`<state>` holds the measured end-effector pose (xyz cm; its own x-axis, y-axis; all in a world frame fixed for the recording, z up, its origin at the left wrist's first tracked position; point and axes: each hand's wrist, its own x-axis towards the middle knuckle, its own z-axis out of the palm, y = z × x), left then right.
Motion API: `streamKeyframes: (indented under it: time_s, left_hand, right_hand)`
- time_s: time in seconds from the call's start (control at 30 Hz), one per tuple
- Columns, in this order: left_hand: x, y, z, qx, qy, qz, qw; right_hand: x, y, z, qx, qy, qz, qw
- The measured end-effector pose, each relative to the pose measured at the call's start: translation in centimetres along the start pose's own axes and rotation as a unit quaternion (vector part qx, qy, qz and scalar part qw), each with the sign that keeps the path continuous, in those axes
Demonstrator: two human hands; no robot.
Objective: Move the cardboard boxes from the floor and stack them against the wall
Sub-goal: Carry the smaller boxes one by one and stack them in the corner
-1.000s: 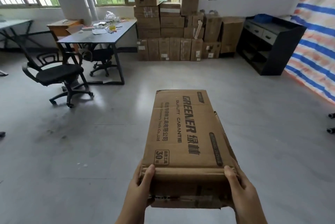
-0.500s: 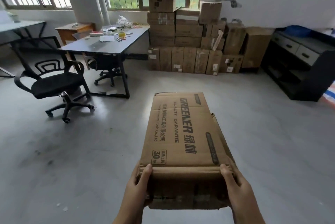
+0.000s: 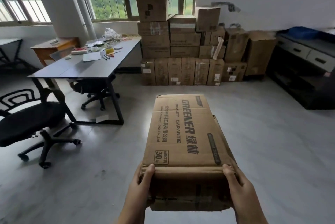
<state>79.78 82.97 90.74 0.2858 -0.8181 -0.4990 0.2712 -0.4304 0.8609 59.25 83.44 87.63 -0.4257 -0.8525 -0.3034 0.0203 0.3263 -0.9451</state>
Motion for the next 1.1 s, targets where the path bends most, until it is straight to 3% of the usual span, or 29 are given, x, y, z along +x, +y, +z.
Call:
streamKeyframes:
  time_s: [0.37, 0.63, 0.77, 1.1]
  left_hand:
    - [19.0, 9.4, 13.7, 0.065, -0.1, -0.006, 0.993]
    - [31.5, 16.6, 31.3, 0.035, -0.108, 0.004, 0.994]
    - [37.1, 19.5, 39.5, 0.023, -0.14, 0.032, 0.989]
    - [55.4, 26.3, 57.9, 0.046, -0.148, 0.018, 0.988]
  right_hand:
    - [19.7, -6.2, 5.0, 0.047, 0.059, 0.014, 0.997]
    - [41.4, -14.6, 3.5, 0.004, 0.08, -0.027, 0.996]
    - [50.9, -19.5, 2.2, 0.041, 0.043, -0.05, 0.997]
    - [76.0, -25.3, 3.2, 0.058, 0.061, -0.065, 0.994]
